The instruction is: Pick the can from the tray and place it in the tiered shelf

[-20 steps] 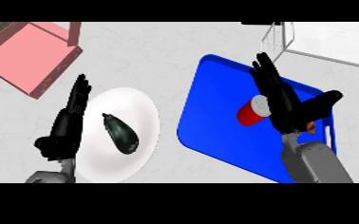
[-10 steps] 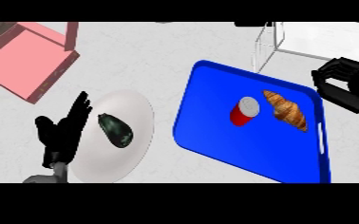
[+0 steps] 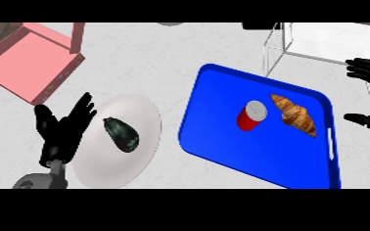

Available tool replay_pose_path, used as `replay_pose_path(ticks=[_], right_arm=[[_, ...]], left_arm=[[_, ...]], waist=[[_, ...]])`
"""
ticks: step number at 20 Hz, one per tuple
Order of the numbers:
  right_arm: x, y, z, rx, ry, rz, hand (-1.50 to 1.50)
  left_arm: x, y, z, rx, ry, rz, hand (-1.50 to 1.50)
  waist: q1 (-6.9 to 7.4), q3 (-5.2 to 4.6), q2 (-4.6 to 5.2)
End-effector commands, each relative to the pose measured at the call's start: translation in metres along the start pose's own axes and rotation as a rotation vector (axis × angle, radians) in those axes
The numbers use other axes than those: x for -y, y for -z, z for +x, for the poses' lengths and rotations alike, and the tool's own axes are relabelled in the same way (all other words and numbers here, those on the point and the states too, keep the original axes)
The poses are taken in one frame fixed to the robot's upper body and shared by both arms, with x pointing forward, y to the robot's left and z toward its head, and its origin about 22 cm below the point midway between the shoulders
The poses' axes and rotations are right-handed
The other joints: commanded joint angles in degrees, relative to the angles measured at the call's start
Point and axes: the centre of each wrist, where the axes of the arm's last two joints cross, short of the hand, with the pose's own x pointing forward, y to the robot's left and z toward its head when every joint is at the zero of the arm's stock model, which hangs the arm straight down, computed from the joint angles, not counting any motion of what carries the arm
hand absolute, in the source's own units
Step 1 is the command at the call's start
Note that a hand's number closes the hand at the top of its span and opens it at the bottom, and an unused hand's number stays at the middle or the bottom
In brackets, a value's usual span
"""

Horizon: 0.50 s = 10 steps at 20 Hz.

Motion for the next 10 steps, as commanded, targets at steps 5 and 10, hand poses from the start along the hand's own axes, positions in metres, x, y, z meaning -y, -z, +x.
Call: replay_pose_path(ticks=[5,10], right_arm=[[0.024,0.006,0.074,-0.025,-0.115,0.256,-1.50],[-0.028,0.019,0.113,-0.103,-0.223,0.293,-1.50]], left_arm=[[0.001,-0.012,-0.011,-0.077,0.004,0.018,0.00],[-0.011,-0.010,-0.031,-0.069,-0.010,0.026,0.00]], waist=[[-0.06,-0.35,-0.23],[-0.50,-0.46,-0.29]])
